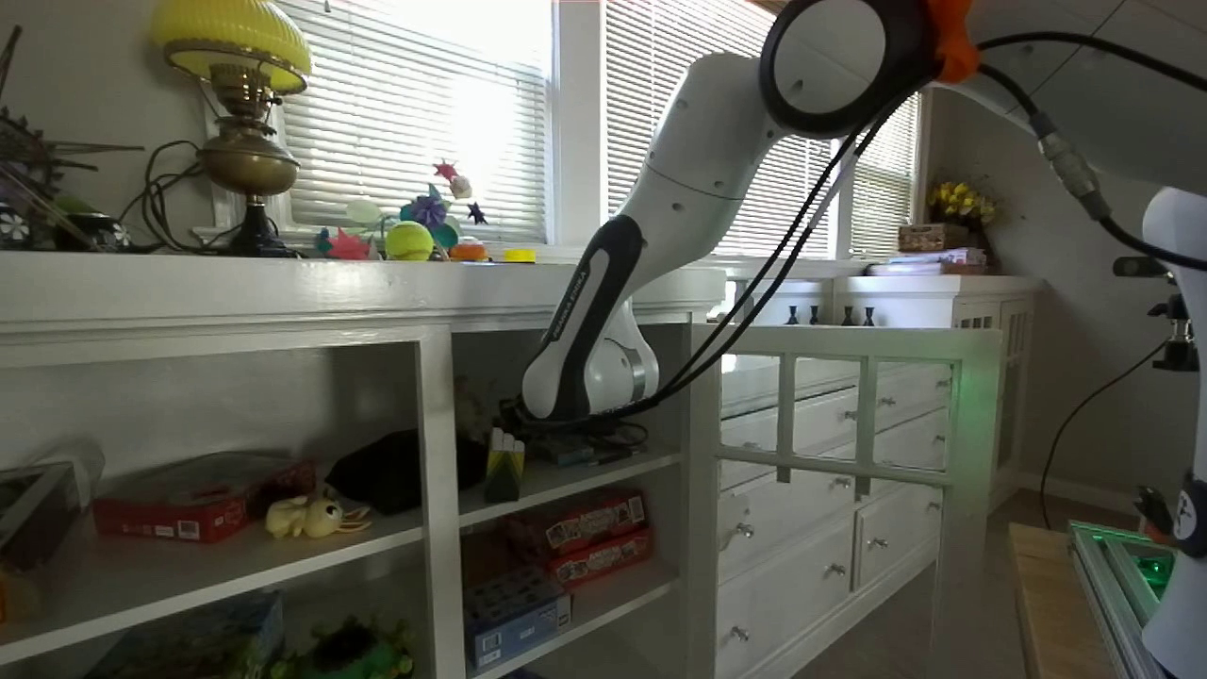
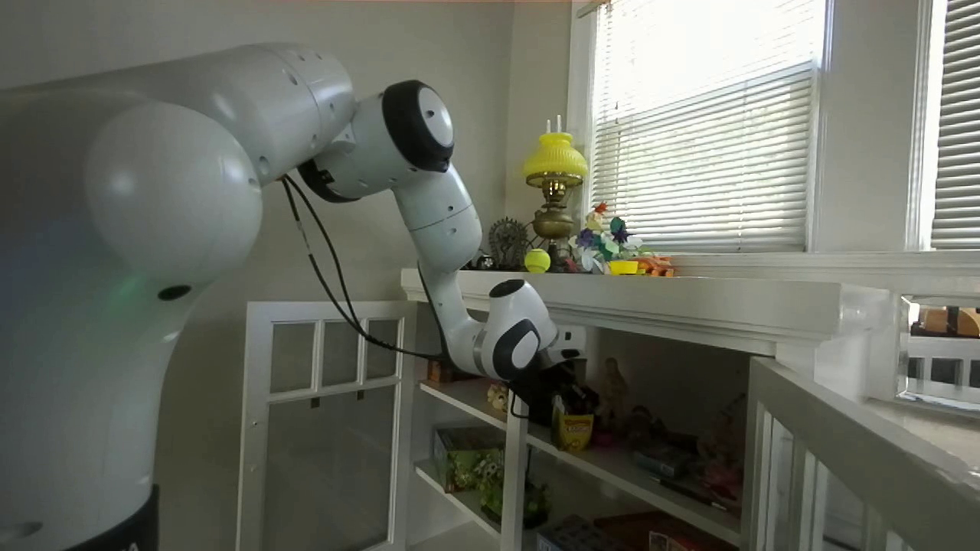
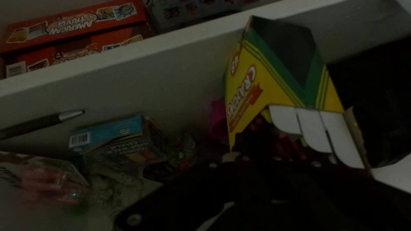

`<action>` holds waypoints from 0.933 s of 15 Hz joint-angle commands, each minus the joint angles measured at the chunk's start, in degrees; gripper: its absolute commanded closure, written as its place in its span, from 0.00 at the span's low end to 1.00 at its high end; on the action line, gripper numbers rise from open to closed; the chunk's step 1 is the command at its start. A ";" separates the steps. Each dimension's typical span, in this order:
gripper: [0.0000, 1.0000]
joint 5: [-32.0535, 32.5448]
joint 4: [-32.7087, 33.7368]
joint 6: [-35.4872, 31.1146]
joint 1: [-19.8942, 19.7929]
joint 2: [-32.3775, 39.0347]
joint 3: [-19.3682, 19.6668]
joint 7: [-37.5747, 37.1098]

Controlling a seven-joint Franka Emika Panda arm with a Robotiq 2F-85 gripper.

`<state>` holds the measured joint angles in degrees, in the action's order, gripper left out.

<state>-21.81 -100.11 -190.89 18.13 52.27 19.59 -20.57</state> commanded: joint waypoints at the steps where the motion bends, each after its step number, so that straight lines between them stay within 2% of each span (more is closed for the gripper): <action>1: 0.99 0.21 1.09 0.13 -0.58 0.26 -0.53 -0.01; 8: 0.99 0.02 0.60 -0.26 0.92 -0.36 0.74 0.15; 14: 0.99 -0.20 0.17 -0.84 3.80 -1.05 3.87 0.24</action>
<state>-21.81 -99.73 -191.21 20.41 51.95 21.89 -20.50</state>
